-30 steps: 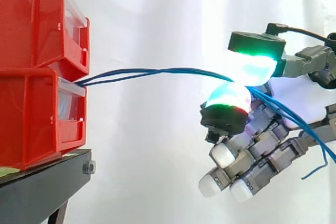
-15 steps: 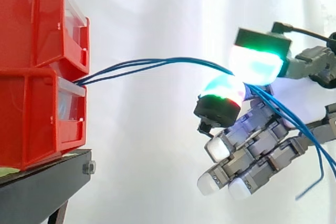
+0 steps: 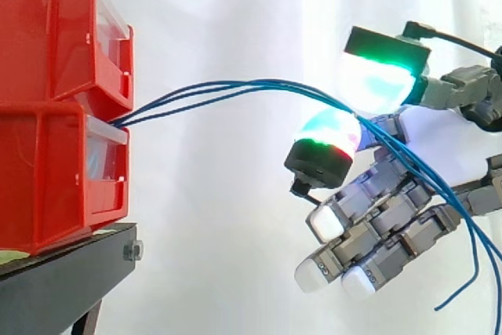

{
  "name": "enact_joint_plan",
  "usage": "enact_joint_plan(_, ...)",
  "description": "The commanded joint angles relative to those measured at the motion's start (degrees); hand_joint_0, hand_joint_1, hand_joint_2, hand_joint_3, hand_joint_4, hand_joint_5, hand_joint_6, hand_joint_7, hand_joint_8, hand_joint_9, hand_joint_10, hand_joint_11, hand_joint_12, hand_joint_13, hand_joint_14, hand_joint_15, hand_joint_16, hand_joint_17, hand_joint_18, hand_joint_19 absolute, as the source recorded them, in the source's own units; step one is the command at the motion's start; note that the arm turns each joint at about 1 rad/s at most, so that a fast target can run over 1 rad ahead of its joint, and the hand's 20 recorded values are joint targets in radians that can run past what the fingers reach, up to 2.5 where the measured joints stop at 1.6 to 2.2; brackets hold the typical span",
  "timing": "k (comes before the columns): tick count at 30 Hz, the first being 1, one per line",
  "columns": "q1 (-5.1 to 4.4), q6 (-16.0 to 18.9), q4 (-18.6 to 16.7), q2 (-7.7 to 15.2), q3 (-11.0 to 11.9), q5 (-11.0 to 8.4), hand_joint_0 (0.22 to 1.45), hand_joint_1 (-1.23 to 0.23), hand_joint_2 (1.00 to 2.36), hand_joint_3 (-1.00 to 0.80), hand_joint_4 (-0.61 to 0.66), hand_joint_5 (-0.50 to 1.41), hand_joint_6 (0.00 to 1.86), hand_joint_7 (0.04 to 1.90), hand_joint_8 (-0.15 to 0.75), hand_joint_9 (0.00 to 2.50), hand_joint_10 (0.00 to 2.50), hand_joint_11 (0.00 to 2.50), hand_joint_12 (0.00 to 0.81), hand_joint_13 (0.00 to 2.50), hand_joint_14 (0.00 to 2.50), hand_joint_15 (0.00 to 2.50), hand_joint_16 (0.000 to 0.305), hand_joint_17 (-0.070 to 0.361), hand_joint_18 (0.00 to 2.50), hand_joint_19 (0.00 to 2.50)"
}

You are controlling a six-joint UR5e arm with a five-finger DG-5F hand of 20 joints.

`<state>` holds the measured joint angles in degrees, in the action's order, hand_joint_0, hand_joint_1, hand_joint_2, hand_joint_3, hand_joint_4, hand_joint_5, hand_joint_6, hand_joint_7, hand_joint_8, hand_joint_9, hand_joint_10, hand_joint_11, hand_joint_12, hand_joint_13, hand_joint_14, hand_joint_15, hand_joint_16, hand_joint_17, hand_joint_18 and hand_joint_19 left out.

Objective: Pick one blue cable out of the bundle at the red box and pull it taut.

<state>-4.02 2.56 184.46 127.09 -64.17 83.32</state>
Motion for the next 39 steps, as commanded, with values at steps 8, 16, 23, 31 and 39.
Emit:
enact_joint_plan(8,-0.11,0.0,-0.1,0.0,-0.1,-0.35,0.66,-0.79,1.01,-0.24,-0.11,-0.17,0.92,1.11,0.277,0.69,0.01,0.51,0.338,0.39,0.01,0.15,0.050,0.113,0.41,0.22)
enact_joint_plan(16,-0.11,0.1,-0.1,0.0,0.0,-0.35,0.75,-0.87,1.00,-0.44,-0.10,-0.18,0.91,1.03,0.287,0.69,0.01,0.52,0.345,0.40,0.01,0.13,0.052,0.116,0.45,0.19)
enact_joint_plan(23,-0.11,0.1,-0.1,0.0,-0.1,-0.35,0.63,-0.78,1.01,-0.29,-0.08,-0.15,0.90,1.17,0.269,0.79,0.01,0.53,0.334,0.42,0.01,0.17,0.050,0.114,0.43,0.25)
enact_joint_plan(31,-0.11,0.0,-0.1,0.0,0.0,-0.35,0.53,-0.65,1.25,-0.23,-0.13,-0.11,0.92,1.10,0.333,0.92,0.01,0.54,0.407,0.49,0.01,0.18,0.067,0.150,0.50,0.25)
enact_joint_plan(39,-0.11,-0.1,-0.1,0.0,0.0,-0.44,0.50,-0.59,1.28,-0.18,-0.15,-0.10,0.91,1.09,0.352,0.95,0.01,0.53,0.422,0.51,0.01,0.19,0.069,0.156,0.51,0.25)
